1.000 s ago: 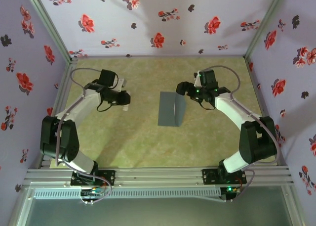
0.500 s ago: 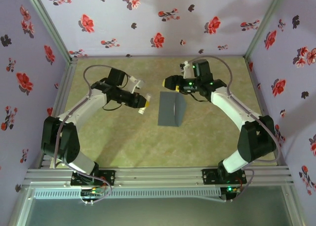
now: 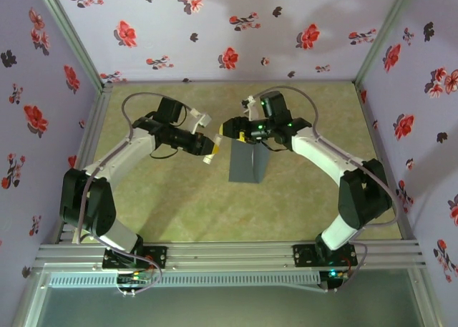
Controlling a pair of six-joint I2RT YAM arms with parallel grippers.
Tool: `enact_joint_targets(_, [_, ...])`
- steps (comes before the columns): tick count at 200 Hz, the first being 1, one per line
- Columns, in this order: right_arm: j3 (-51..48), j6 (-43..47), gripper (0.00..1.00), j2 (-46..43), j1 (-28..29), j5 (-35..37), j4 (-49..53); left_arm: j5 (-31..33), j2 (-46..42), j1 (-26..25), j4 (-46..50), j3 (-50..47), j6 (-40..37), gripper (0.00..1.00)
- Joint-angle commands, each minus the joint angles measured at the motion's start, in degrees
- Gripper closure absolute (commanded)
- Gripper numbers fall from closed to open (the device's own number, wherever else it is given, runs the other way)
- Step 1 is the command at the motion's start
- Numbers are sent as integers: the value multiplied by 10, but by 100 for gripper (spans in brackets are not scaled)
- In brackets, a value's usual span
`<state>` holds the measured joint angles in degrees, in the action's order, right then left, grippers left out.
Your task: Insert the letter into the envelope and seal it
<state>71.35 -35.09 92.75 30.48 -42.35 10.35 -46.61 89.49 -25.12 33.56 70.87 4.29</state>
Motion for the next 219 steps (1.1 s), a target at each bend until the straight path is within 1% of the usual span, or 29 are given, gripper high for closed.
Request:
enact_joint_targets(1, [-7, -25, 30, 8, 13, -22, -44, -17, -14, -3, -10, 19, -4, 96])
enact_joint_targets(52, [-3, -28, 37, 23, 26, -21, -40, -17, -12, -2, -18, 19, 2, 96])
enact_joint_targets(80, [-6, -26, 45, 23, 27, -15, -35, -17, -13, -1, -23, 18, 4, 96])
enact_joint_targets(119, [-7, -29, 61, 26, 28, -15, -37, -17, -15, 0, -22, 17, 5, 96])
enact_joint_targets(159, [-1, -31, 73, 33, 28, -23, -39, -15, -15, 4, -32, 15, 13, 96])
enact_joint_targets(184, [4, -31, 79, 36, 27, -25, -36, -13, -13, 7, -35, 12, 16, 97])
enact_joint_targets(197, [6, -32, 82, 38, 27, -25, -35, -14, -11, 6, -33, 12, 15, 100])
enact_joint_targets(219, [10, -32, 84, 38, 26, -21, -34, -6, -6, 7, -24, 10, 12, 100])
